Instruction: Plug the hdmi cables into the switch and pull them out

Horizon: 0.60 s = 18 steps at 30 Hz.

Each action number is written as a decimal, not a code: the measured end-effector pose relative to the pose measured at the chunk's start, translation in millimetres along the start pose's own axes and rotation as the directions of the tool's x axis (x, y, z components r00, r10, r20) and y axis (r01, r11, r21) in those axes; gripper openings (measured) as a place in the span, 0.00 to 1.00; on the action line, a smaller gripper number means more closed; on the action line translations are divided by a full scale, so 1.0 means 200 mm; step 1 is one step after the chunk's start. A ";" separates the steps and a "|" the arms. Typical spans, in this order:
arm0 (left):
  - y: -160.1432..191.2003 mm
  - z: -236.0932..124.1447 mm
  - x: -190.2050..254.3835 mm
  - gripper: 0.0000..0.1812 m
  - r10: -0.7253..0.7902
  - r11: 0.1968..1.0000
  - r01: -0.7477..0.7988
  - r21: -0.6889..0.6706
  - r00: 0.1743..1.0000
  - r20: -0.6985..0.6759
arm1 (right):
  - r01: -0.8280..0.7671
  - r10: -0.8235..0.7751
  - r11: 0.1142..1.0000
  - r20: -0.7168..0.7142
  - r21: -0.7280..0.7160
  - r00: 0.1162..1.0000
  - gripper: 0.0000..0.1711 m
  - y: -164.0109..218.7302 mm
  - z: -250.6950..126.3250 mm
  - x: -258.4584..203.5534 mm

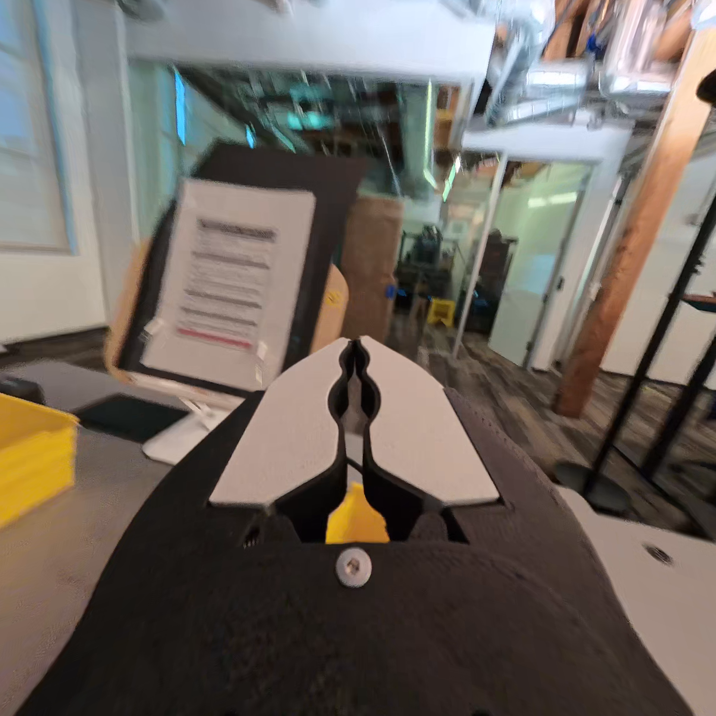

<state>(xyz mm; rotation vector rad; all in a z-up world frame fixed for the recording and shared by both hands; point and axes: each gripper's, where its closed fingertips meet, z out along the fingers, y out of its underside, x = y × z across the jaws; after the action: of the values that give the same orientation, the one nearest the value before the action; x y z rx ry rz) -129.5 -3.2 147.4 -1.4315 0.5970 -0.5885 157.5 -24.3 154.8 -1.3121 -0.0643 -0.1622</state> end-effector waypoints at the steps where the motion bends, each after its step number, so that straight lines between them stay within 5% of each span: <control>1: 0.02 0.00 0.04 0.40 0.012 0.999 -0.013 -0.030 1.000 -0.026 | 0.024 -0.026 0.997 -0.032 -0.074 0.999 0.01 0.06 0.01 0.08; 4: 0.06 0.00 0.17 0.36 -0.019 0.996 0.002 -0.094 0.984 -0.178 | 0.088 -0.095 0.944 -0.007 -0.317 0.995 0.09 0.23 0.00 0.20; 9: 0.07 -0.05 0.22 0.37 -0.178 0.978 0.117 -0.175 0.902 -0.394 | 0.250 -0.288 0.689 0.059 -0.680 0.956 0.17 0.48 -0.15 0.33; 13: 0.00 -0.10 0.07 0.35 -0.252 0.968 0.219 -0.126 0.868 -0.427 | 0.182 -0.028 0.484 0.193 -0.856 0.981 0.18 0.64 -0.39 0.26; 18: -0.05 -0.21 -0.14 0.39 -0.379 0.924 0.356 -0.140 0.803 -0.460 | 0.123 -0.024 0.293 0.122 -0.948 0.992 0.29 0.75 -0.66 0.44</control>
<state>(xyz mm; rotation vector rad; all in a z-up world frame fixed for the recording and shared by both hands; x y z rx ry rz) -179.0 -15.8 155.6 -1.4612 0.7262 -1.2767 261.6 -121.4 -9.2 -2.5869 -0.1087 -0.2395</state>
